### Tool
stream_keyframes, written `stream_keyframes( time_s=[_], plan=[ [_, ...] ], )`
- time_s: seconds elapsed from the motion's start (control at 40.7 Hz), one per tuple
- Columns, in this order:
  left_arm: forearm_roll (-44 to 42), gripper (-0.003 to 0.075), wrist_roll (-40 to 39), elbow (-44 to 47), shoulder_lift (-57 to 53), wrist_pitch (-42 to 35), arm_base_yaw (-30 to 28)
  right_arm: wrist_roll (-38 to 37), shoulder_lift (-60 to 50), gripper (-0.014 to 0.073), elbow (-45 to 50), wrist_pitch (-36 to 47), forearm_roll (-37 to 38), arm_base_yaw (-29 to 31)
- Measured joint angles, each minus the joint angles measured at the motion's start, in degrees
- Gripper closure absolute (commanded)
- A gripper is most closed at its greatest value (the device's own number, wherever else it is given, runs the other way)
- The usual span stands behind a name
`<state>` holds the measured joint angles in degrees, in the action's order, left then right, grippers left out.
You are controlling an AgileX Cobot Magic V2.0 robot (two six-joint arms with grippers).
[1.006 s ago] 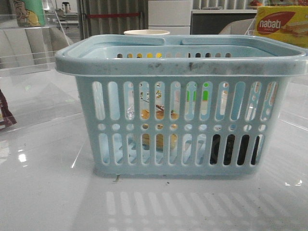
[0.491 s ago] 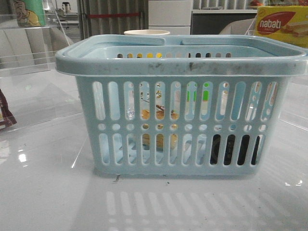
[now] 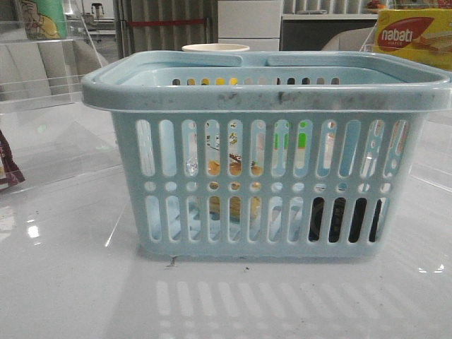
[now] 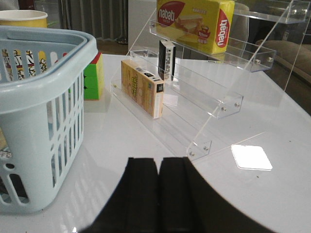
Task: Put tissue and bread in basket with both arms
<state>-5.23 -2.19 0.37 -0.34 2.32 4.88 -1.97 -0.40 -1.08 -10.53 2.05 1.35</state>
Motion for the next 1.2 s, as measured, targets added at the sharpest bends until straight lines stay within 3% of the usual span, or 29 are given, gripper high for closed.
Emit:
stream_keyframes(
  time_s=[0.295, 0.785, 1.203],
  plan=[
    [0.0, 0.0622, 0.0, 0.0, 0.0, 0.0, 0.0, 0.0, -0.2, 0.0567, 2.8, 9.3, 0.0, -2.3],
    [0.0, 0.0622, 0.0, 0.0, 0.0, 0.0, 0.0, 0.0, -0.2, 0.0567, 2.8, 9.9, -0.1, -3.5],
    [0.0, 0.0622, 0.0, 0.0, 0.0, 0.0, 0.0, 2.0, -0.2, 0.0567, 2.8, 10.0, -0.1, 0.5]
  ],
)
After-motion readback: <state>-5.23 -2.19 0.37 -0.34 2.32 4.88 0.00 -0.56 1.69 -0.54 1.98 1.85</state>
